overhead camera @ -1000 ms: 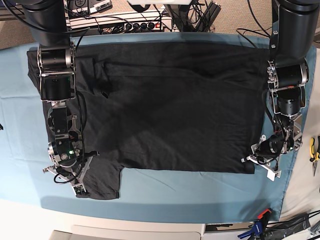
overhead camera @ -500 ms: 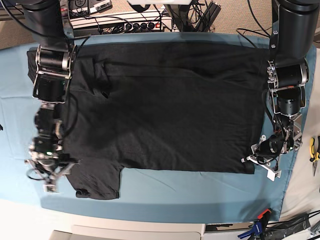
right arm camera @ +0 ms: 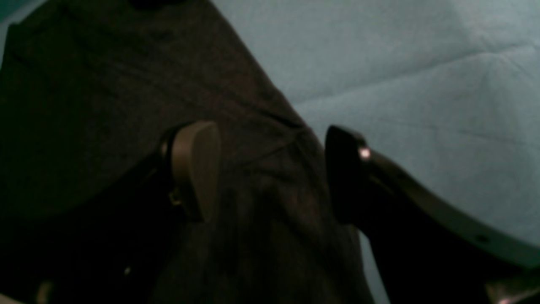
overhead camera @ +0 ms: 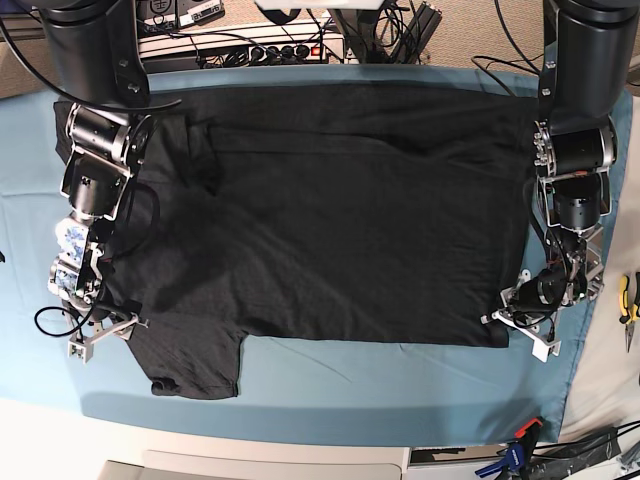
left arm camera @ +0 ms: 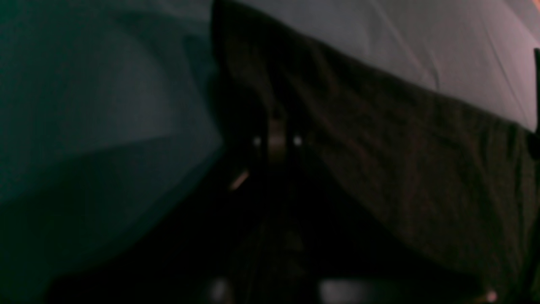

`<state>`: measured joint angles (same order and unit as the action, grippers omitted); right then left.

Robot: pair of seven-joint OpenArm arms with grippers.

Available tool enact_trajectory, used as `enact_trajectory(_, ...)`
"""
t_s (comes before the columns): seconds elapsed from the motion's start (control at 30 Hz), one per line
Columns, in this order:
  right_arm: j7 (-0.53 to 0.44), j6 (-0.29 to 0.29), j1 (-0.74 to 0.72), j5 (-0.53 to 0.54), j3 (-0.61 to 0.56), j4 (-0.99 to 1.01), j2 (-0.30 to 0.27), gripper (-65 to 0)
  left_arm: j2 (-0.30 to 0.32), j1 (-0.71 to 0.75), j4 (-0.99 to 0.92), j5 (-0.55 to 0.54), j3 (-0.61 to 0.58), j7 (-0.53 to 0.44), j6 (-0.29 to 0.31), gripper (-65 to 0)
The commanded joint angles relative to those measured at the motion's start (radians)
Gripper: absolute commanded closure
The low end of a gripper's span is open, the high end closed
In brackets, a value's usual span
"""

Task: Fold the T-shirt properly
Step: 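Lower both grippers onto the shirt's edge corners and close, then shift the right gripper along the shirt edge and regrip the cloth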

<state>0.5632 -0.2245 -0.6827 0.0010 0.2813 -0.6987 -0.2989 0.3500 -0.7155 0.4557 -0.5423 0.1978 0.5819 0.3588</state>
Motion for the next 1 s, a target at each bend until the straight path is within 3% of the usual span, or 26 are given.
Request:
enact_trajectory(0.0,-0.041,0.006,-0.041,0.002,0.001,-0.013,-0.015,-39.2,0.015,-0.035,0.013,-0.011,0.002,-0.014,0.009,0.0)
enact_trajectory(0.47,-0.047,0.068,-0.023,-0.020,0.002,-0.007,-0.098,-39.1,0.016,-0.035,0.013,-0.011,0.002,-0.014,0.009,0.0)
enact_trajectory(0.73,-0.106,0.068,-0.021,-0.016,0.002,0.090,-0.094,-39.2,0.016,-0.035,0.013,-0.011,0.002,-0.014,0.035,0.0)
enact_trajectory(0.97,-0.100,0.068,-0.021,-0.005,0.002,0.101,-0.091,-39.1,0.016,-0.035,0.013,-0.012,0.002,-0.014,0.035,0.0)
